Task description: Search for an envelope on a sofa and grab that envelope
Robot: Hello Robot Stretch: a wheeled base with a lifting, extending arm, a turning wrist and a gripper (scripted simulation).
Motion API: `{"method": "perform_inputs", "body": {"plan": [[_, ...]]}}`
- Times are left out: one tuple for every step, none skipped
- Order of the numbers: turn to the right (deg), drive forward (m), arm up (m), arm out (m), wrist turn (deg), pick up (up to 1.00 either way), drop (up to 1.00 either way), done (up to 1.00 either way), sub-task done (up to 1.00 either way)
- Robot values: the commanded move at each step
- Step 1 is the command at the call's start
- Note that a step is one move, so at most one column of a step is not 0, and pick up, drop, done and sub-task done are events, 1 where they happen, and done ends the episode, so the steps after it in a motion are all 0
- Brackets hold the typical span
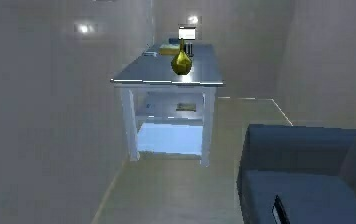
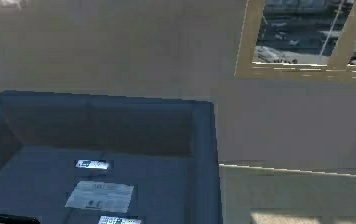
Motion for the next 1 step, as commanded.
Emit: {"method": "perform_inputs", "body": {"plan": [[-45.0, 0.0, 0.0, 0.0, 0.0, 0.0, 0.0, 0.0, 0.0]]}}
